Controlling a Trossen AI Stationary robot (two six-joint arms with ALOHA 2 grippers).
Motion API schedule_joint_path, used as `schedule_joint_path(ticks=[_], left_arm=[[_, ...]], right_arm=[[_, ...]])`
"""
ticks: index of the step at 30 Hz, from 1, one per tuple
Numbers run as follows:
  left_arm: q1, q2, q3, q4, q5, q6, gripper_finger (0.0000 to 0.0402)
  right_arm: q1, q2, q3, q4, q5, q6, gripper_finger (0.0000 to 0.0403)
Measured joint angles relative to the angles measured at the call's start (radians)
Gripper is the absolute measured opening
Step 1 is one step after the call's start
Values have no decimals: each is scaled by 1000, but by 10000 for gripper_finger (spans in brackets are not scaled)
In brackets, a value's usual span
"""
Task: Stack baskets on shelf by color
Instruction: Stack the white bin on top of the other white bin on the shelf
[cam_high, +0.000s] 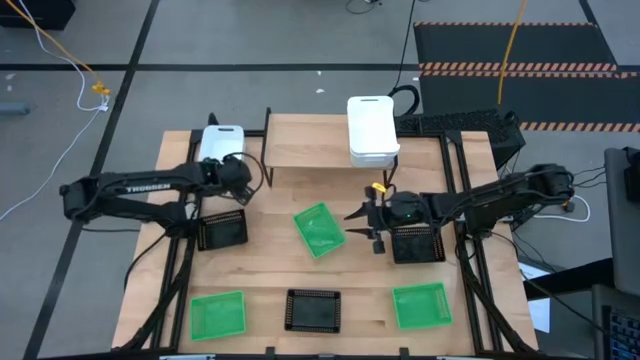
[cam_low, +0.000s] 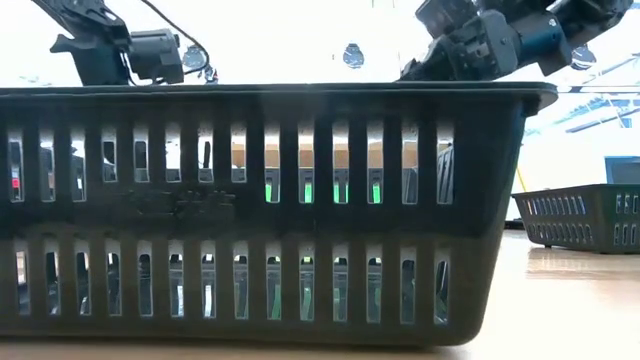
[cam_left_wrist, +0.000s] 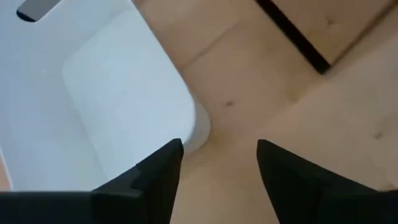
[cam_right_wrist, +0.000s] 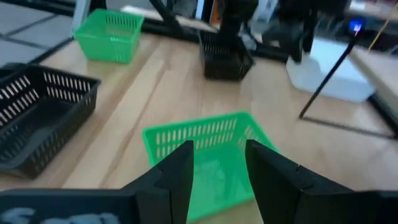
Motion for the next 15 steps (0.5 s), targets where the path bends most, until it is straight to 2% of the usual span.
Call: schedule_joint_path(ticks=[3,10,12,15], left_arm=[[26,10,1,2,-5,14,199],[36,-14,14,-4,4,55,97],[28,-27,34,-9,10,81,85],[21,-32,86,-43,10,141,91]], right_arm=[[0,-13,-3,11,0,-7,141],[0,-27,-4,9,0,-11,141],[0,-26,-4,8,0,-5,141],[0,-26,-4,10,0,-1,141]])
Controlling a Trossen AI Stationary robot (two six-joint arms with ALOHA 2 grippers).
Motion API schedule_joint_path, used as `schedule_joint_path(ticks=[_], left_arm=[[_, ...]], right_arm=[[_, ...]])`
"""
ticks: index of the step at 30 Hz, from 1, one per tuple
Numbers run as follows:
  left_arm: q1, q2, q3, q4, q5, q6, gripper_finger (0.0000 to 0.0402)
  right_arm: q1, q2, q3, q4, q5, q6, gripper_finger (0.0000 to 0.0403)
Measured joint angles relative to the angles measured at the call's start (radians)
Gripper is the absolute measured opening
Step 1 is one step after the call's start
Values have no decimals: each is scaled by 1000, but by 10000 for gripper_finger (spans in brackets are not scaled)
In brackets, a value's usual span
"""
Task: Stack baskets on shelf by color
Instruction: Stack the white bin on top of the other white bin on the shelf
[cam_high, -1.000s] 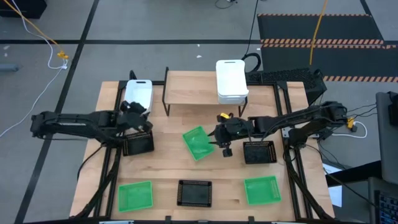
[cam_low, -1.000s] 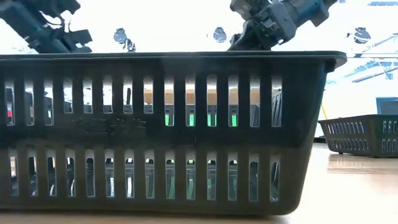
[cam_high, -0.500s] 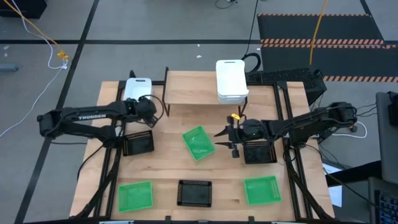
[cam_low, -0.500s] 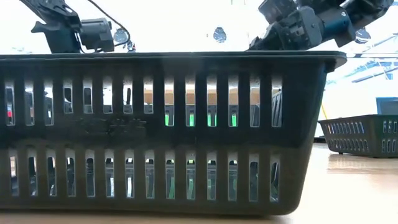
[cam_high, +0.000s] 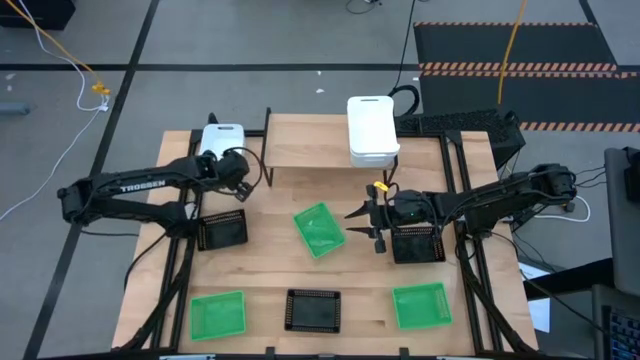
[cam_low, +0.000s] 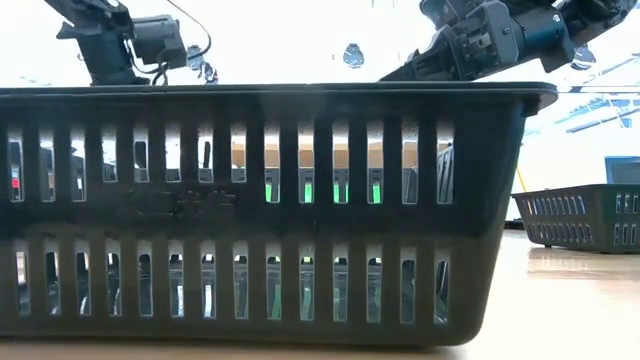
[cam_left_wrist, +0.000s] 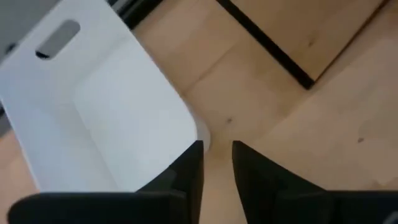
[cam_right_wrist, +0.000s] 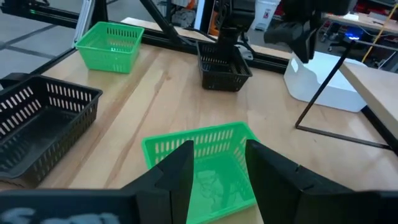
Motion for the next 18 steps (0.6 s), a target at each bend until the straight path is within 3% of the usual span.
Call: schedule_joint_path(ticks=[6,11,18], left_arm=[[59,24,79,-138,-8,101,170],[130,51,90,-168,96,203,246],[189,104,90,-151,140,343,275]], right_arm=[[0,0,0,9,0,-1,141],[1,0,0,-8,-1,-7,141],[4,0,0,-57,-3,-17,141]])
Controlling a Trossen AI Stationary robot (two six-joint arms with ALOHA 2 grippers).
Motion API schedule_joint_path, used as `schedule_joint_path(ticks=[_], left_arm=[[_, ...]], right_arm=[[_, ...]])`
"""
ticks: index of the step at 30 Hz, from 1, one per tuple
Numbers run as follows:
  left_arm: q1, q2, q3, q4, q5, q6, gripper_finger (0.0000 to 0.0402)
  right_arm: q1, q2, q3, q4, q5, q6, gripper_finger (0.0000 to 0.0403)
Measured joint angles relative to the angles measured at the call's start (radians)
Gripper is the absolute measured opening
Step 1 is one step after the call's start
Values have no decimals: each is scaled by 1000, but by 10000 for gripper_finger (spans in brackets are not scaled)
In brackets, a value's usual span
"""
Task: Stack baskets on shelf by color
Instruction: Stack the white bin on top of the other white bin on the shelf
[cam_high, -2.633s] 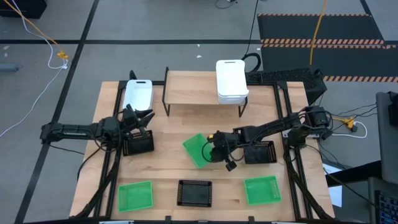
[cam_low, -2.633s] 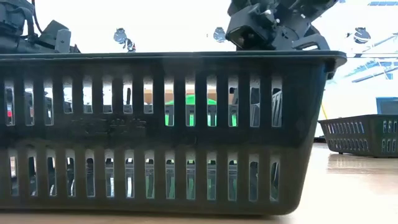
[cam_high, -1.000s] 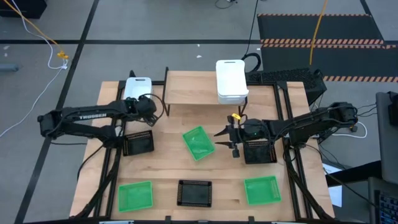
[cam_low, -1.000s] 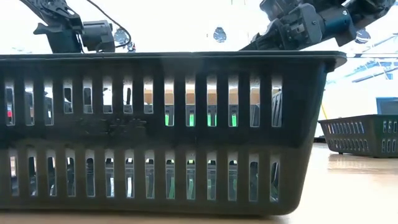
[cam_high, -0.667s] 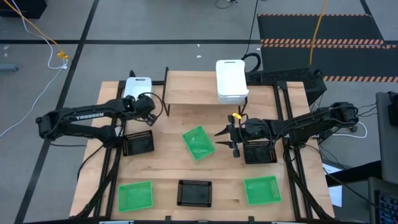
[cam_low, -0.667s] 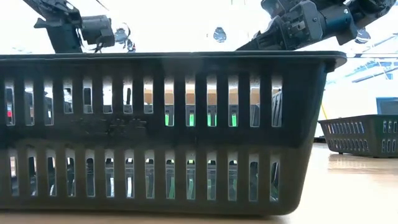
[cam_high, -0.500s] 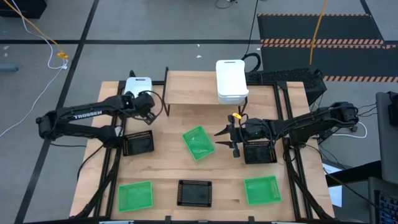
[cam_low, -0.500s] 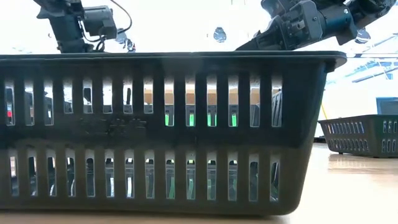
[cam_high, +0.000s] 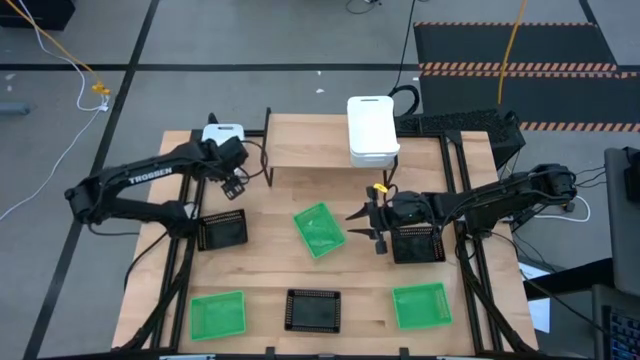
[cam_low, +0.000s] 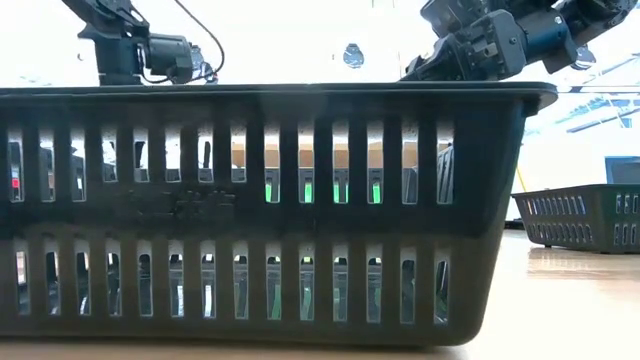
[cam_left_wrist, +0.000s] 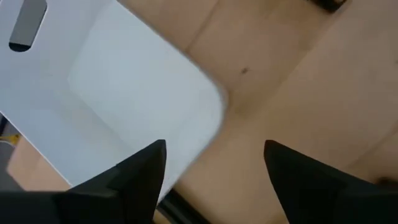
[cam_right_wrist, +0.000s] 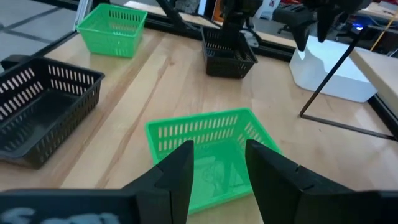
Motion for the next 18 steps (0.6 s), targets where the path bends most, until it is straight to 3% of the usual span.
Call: schedule_joint_path(ticks=[4,8,18], left_arm=[[42,48,0,4,-22,81,266],[85,94,0,10,-31,146,232],[137,163,1,9,9,158,50]], right_arm=[[0,0,0,-5,0,-6,141],[0,0,0,-3,0,-19,141],[0,0,0,-2,1,-20,141]])
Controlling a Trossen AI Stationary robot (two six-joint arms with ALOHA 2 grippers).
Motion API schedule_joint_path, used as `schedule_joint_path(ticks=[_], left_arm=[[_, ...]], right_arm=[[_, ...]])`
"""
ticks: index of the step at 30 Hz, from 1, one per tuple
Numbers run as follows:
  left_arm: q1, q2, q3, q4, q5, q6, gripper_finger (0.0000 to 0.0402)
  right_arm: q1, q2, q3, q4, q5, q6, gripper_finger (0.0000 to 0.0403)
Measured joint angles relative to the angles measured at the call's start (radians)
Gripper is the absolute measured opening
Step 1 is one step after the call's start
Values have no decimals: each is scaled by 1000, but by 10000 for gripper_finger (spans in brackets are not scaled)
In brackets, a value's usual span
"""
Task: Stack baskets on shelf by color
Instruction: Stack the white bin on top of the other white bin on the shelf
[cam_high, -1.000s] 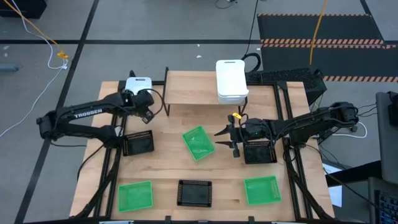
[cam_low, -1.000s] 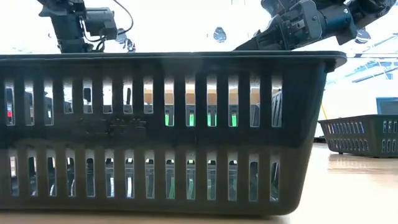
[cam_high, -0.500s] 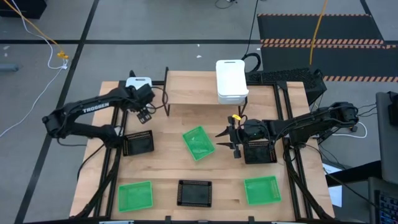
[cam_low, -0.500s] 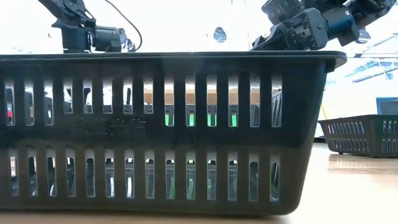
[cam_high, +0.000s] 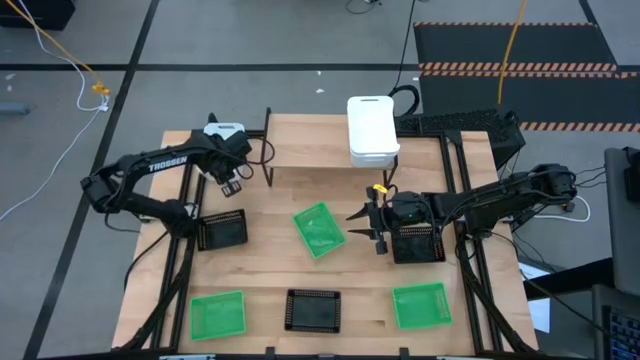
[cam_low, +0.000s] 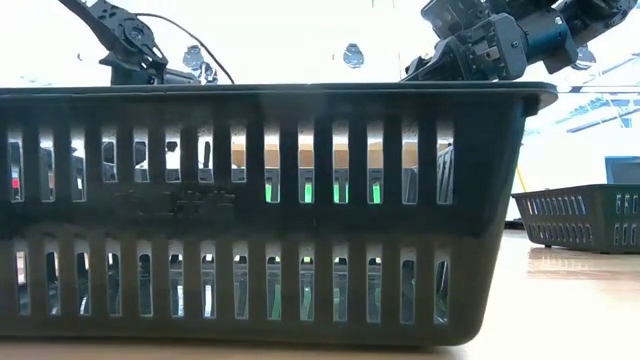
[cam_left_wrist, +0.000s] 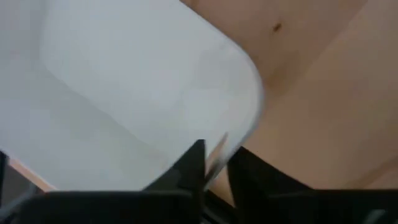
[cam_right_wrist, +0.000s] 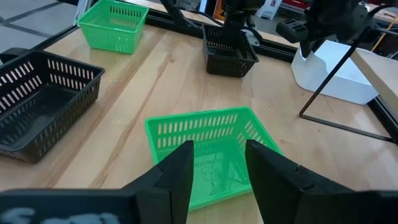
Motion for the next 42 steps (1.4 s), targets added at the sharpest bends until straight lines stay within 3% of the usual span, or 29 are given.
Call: schedule_joint_path(ticks=[3,10,18,25,29,34,42], left_arm=[[5,-3,1,-10,13,-24,12],[-8,-70,53,-54,7,-151,13],[-9,-217,226,-171,-113,-313,7],[-71,-343,397,-197,-104,-395,9],[-150,-359,493,-192,-43,-551,4],[-318,-330,558,-175,3,-560,10],[-657,-170,605,-176,-47,-607,7]], right_arm=[[0,0,0,0,0,0,141],[0,0,0,2,0,-3,141],[0,0,0,7,0,-3,141],[0,0,0,7,1,-34,141],[0,0,0,40,1,-86,141],[0,0,17,65,7,-105,141],[0,-14,58,-25,103,-131,141]])
